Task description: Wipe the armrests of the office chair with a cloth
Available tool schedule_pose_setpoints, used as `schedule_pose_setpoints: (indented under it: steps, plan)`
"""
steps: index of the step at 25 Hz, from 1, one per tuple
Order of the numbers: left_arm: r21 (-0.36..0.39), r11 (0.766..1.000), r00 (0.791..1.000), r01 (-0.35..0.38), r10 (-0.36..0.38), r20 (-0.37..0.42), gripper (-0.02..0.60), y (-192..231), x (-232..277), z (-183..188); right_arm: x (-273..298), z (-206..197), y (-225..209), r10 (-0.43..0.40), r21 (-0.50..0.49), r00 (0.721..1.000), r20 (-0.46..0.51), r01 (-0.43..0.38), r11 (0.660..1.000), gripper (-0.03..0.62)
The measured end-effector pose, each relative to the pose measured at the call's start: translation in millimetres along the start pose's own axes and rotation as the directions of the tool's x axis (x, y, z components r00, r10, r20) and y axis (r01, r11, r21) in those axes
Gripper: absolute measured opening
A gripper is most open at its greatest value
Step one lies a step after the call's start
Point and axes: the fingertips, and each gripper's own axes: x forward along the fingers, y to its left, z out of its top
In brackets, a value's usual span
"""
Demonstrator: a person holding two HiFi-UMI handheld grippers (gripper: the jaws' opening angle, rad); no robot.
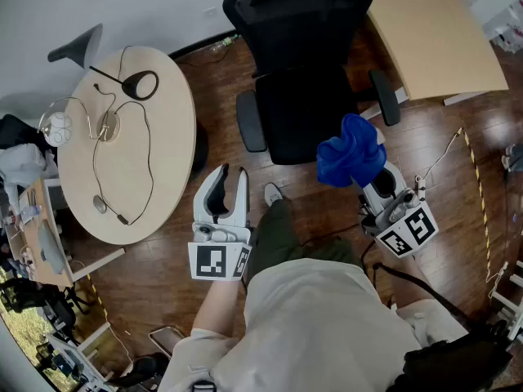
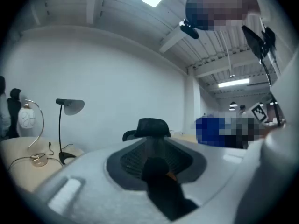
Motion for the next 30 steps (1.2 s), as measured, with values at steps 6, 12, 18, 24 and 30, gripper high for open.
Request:
schedule_pose_setpoints:
  steps: [6,12,18,24,30]
  plan:
    - [0.032,0.999,1.0,-0.01,0.01,0.014,0.107,96.5,89.2,-30.0,166.6,-82.8,-51.7,0.047,-0.045,0.99,-0.135,-0.053,0.998,0.067]
    - [-0.028,0.995,0.993,-0.094,0.092,-0.069,0.107,133.5,113.5,-83.3,311.2,-247.2,-100.1,0.074,-0.027,0.886,-0.458,-0.097,0.995,0.067]
    - [-0.106,0.987,0.986,-0.117,0.103,-0.131,0.106,107.4,78.5,-92.7,346.4,-333.3,-119.0,0.037,-0.065,0.745,-0.666,-0.107,0.992,0.067]
    - [-0.107,0.986,0.986,-0.128,0.115,-0.121,0.106,139.8,87.7,-109.6,276.3,-383.3,-51.4,0.126,0.005,0.672,-0.729,-0.178,0.984,0.067]
    - [-0.07,0.996,0.993,-0.058,0.05,-0.11,0.106,118.7,114.1,-92.4,191.9,-357.3,-19.0,0.167,0.03,0.762,-0.626,-0.191,0.981,0.067]
